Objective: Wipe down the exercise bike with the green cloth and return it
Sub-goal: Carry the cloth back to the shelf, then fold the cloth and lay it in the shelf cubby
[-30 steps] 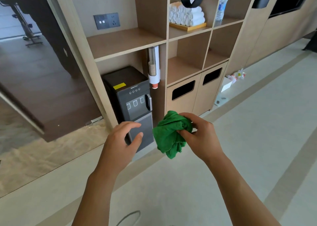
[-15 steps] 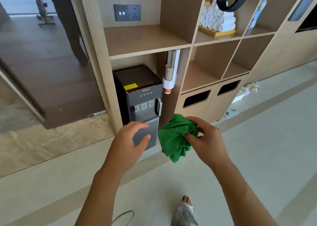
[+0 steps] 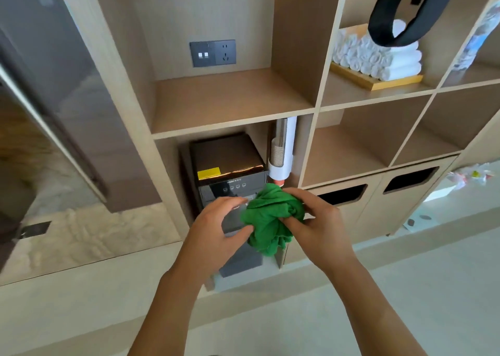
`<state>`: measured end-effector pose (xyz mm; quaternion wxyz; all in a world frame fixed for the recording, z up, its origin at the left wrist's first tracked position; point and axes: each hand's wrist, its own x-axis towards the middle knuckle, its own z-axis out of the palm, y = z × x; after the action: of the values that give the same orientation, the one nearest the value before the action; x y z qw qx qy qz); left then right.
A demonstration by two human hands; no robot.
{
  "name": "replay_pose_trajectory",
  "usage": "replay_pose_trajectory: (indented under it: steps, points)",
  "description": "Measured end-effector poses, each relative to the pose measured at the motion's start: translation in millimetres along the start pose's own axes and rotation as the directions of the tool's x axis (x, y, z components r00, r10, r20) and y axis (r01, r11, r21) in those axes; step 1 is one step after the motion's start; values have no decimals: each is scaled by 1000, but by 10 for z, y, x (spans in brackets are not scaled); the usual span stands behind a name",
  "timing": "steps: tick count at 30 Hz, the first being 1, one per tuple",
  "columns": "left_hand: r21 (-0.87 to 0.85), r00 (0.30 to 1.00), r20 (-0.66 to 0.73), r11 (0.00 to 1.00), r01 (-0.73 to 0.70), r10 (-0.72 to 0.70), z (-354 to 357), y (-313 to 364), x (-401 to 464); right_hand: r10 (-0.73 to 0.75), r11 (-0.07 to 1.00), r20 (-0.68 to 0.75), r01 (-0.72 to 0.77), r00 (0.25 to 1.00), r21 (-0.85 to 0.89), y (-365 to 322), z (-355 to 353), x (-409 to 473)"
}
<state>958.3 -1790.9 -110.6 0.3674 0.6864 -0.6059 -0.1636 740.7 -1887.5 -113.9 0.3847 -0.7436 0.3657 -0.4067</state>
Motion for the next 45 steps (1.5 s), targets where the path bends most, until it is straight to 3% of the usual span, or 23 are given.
replay_pose_trajectory:
  steps: [7,16,26,35,40,45]
  points:
    - [39,998,-64,999,-11,13,398,260,567,-28,990,7,27,1000,139,377,-304,484]
    - [25,988,-148,999,-29,32,239,178,1263,30,948,121,-67,992,311,598,-318,1202]
    - [-12,919,-358,983,-182,166,-534,-261,2160,-97,982,71,84,993,168,247,-158,2361]
    - [-14,896,-379,966,-258,233,-1033,-655,2804,-106,990,29,102,994,101,215,54,3019]
    - [-17,890,-432,986,-167,144,-1193,-804,3307,-117,992,-16,118,993,53,294,146,3653]
    - [120,804,-592,983,142,-44,-1281,-1104,3629,-26,999,-160,33,987,41,499,273,4307]
